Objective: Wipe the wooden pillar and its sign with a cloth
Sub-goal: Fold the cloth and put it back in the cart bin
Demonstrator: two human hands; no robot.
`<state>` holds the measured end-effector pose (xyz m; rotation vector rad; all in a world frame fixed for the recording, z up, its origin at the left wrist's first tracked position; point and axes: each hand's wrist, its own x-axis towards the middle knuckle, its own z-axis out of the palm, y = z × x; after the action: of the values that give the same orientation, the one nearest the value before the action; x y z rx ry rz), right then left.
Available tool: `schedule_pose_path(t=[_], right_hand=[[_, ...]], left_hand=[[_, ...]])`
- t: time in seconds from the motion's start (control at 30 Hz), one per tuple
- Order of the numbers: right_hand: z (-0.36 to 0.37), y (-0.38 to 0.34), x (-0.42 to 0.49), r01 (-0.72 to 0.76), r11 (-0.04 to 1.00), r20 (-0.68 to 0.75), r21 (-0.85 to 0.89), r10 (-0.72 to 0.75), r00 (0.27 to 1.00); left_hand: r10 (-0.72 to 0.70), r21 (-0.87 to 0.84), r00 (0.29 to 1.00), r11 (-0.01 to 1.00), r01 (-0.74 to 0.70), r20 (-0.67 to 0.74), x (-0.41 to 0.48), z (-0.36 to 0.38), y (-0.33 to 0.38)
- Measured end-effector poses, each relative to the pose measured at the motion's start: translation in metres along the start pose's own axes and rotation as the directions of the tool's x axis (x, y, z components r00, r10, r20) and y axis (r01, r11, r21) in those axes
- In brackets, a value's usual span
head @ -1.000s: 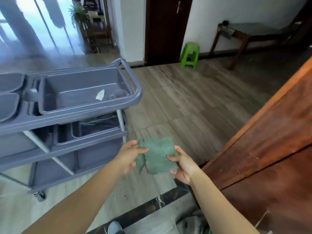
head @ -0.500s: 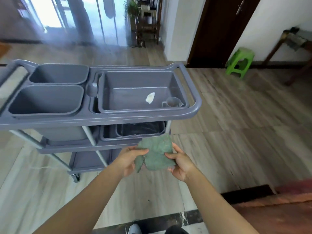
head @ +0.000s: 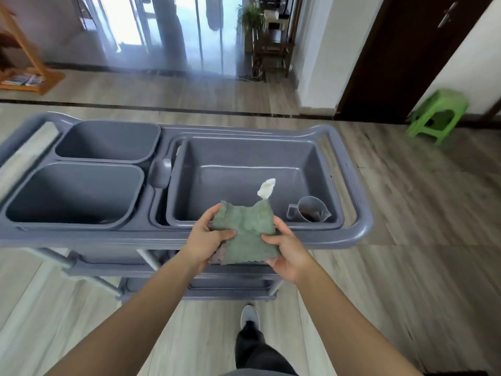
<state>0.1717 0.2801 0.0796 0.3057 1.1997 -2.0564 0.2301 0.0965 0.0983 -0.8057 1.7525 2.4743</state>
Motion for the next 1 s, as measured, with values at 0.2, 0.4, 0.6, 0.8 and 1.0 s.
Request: schedule_pose_path(t=[0.2,0.4,0.6,0.8,1.0], right_hand=[[0.012,-0.071,0.092,-0.081,0.994,0.031,-0.074,0.083,0.996],[0.023,-0.088,0.162,-0.223,0.962,-0.010,-0.160,0.224,0.974],[0.019,-0.075,0.212,-0.319,0.913,-0.112,-0.255,0.300,0.947],[0.011,-0.053,0.246,-0.398,0.855,-0.201,-0.333,0.348,0.916],[0.009,-0.047,0.252,-0.455,0.803,-0.275,-0.384,0.371,0.887]], left_hand=[[0.030,0.057,0.991,0.998,-0.023,-0.129,0.096,0.010,0.036],[0.004,0.212,0.960,0.976,0.058,-0.279,0.173,-0.009,0.032],[-0.031,0.360,0.927,0.916,0.176,-0.375,0.229,-0.029,0.004],[-0.113,0.371,0.881,0.877,0.306,-0.460,0.261,-0.046,-0.028],[-0.176,0.369,0.868,0.853,0.370,-0.464,0.260,-0.057,-0.047]])
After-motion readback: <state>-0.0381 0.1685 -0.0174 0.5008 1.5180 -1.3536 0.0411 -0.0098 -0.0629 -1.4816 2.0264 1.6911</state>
